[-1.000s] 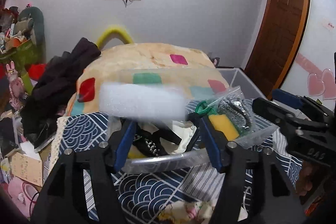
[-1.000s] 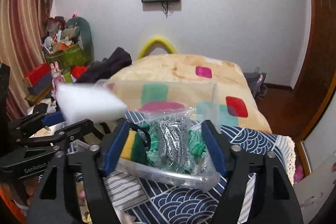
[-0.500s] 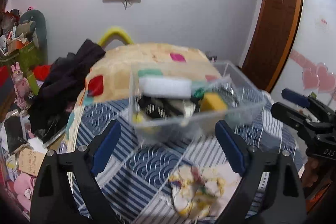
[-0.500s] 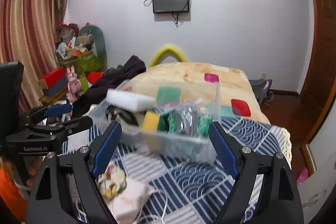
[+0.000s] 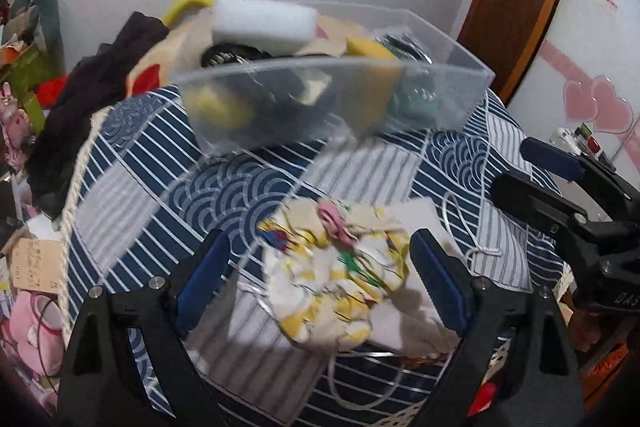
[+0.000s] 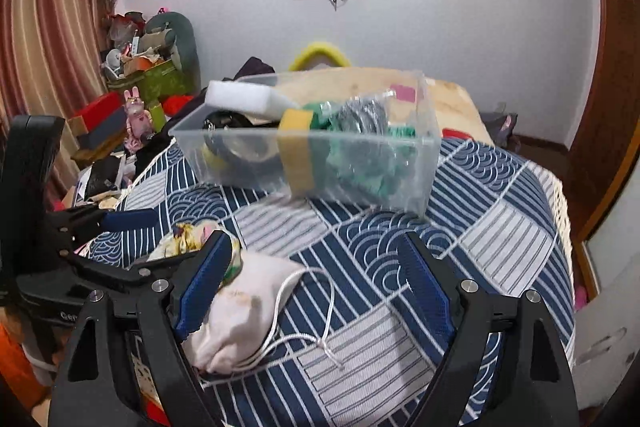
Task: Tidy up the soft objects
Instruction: 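Grasp the floral cloth with the left tool while the right tool grasps the white drawstring pouch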
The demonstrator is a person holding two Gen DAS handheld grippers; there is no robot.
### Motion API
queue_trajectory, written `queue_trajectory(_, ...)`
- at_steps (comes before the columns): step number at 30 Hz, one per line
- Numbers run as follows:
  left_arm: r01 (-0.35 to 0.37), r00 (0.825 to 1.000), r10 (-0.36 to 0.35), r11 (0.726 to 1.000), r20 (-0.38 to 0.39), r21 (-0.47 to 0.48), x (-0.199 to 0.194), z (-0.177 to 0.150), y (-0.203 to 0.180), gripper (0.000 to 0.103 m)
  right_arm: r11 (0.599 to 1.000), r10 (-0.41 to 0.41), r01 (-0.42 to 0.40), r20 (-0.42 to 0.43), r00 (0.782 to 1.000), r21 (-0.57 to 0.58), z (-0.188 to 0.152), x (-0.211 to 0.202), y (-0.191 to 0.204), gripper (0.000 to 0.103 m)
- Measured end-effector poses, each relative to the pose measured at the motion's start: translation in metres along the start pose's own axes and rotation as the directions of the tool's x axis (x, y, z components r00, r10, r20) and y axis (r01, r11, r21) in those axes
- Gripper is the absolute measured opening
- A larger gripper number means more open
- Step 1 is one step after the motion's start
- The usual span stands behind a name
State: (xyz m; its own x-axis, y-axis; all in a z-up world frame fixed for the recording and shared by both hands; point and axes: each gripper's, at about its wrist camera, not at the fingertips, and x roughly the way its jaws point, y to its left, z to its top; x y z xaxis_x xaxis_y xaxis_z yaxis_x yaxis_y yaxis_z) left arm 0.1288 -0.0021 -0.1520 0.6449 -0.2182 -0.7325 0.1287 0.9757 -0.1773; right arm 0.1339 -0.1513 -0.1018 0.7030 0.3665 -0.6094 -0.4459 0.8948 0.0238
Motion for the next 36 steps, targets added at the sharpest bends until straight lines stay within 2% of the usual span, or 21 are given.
queue_trajectory(5, 0.011, 0.999, -0.009, 0.999, -0.036, 0.031, 0.014, -0.007, -0.013, 0.092, 1.000, 0.005, -0.004, -0.024, 1.000, 0.025, -0.009, 0.001, -0.007, 0.083)
queue_trajectory(8, 0.018, 0.999, -0.019, 1.000, -0.039, -0.011, 0.019, -0.011, -0.003, 0.092, 0.999, 0.011, -0.009, -0.033, 0.999, 0.037, -0.012, 0.001, -0.007, 0.083)
queue_trajectory(9, 0.036, 0.999, -0.038, 0.999, -0.037, -0.039, 0.019, -0.012, 0.003, 0.086, 0.999, 0.011, -0.009, -0.036, 0.999, 0.038, -0.013, 0.001, -0.007, 0.083)
queue_trajectory(10, 0.057, 0.998, -0.060, 0.996, -0.035, -0.067, 0.019, -0.014, 0.009, 0.076, 0.999, 0.012, -0.010, -0.038, 0.999, 0.038, -0.014, 0.000, -0.007, 0.083)
queue_trajectory(12, 0.105, 0.993, -0.109, 0.989, -0.036, -0.108, 0.019, -0.015, 0.020, 0.067, 0.999, 0.018, -0.016, -0.042, 0.999, 0.036, -0.016, 0.000, -0.005, 0.083)
queue_trajectory(13, 0.118, 0.992, -0.122, 0.985, -0.027, -0.123, 0.017, -0.016, 0.024, 0.058, 0.999, 0.020, -0.018, -0.043, 0.999, 0.035, -0.016, 0.000, -0.004, 0.083)
queue_trajectory(16, 0.113, 0.993, -0.118, 0.984, -0.028, -0.135, 0.015, -0.018, 0.031, 0.035, 0.999, 0.033, -0.031, -0.054, 0.998, 0.036, -0.018, 0.003, 0.000, 0.083)
queue_trajectory(18, 0.104, 0.994, -0.108, 0.985, -0.020, -0.139, 0.013, -0.020, 0.033, 0.030, 0.998, 0.058, -0.055, -0.070, 0.996, 0.039, -0.020, 0.006, 0.003, 0.083)
queue_trajectory(24, -0.016, 0.999, 0.019, 0.994, 0.034, -0.113, -0.004, -0.022, 0.034, 0.024, 0.995, 0.096, -0.096, -0.118, 0.988, 0.006, -0.027, 0.017, 0.024, 0.083)
queue_trajectory(30, -0.064, 0.995, 0.072, 0.991, 0.067, -0.118, -0.018, -0.022, 0.044, 0.024, 0.991, 0.128, -0.131, -0.187, 0.974, -0.003, -0.036, 0.034, 0.039, 0.084)
queue_trajectory(33, -0.065, 0.995, 0.073, 0.990, 0.062, -0.122, -0.018, -0.023, 0.046, 0.024, 0.988, 0.146, -0.153, -0.238, 0.960, -0.011, -0.041, 0.043, 0.044, 0.086)
queue_trajectory(35, -0.069, 0.996, 0.076, 0.990, 0.056, -0.122, -0.017, -0.023, 0.047, 0.024, 0.989, 0.113, -0.132, -0.236, 0.965, -0.067, -0.043, 0.044, 0.051, 0.086)
queue_trajectory(36, -0.071, 0.996, 0.078, 0.990, 0.053, -0.121, -0.016, -0.024, 0.047, 0.024, 0.989, 0.096, -0.120, -0.236, 0.967, -0.089, -0.044, 0.044, 0.054, 0.080)
